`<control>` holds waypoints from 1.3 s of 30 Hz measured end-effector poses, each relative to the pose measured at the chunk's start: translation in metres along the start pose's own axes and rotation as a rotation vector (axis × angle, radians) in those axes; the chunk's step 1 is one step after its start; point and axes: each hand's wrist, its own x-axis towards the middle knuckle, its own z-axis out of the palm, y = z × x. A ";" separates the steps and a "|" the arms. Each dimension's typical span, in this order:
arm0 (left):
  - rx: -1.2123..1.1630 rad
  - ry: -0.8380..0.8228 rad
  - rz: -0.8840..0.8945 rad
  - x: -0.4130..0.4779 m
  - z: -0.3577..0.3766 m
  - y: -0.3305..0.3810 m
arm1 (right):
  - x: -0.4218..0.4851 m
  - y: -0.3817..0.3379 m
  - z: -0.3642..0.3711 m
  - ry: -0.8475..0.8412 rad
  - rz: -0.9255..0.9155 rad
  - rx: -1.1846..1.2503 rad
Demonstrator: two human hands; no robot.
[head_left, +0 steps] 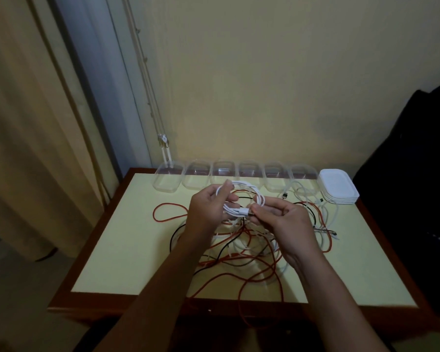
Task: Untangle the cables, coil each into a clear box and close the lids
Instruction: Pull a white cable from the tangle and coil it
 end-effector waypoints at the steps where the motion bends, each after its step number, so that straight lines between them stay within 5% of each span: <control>1: 0.044 -0.037 -0.011 -0.002 0.001 -0.001 | 0.000 0.000 0.001 0.041 0.003 0.010; 12: 0.194 -0.370 -0.234 -0.009 0.010 0.013 | 0.001 -0.006 0.003 0.076 -0.051 -0.165; 17: 0.207 -0.592 -0.142 -0.004 -0.010 0.008 | 0.015 -0.002 -0.009 0.104 -0.116 -0.386; 25: 0.207 -0.344 -0.040 -0.003 -0.021 -0.006 | 0.019 0.012 -0.011 0.060 -0.268 -0.762; 29: 0.211 -0.484 -0.107 -0.001 -0.037 -0.004 | 0.014 0.011 -0.011 -0.087 -0.009 -0.385; 32: 0.113 -0.444 -0.113 0.002 -0.042 -0.006 | 0.015 0.009 -0.011 -0.168 0.139 -0.131; 39: 0.486 -0.126 0.120 0.000 -0.038 -0.028 | 0.029 0.024 0.013 -0.053 0.019 -0.292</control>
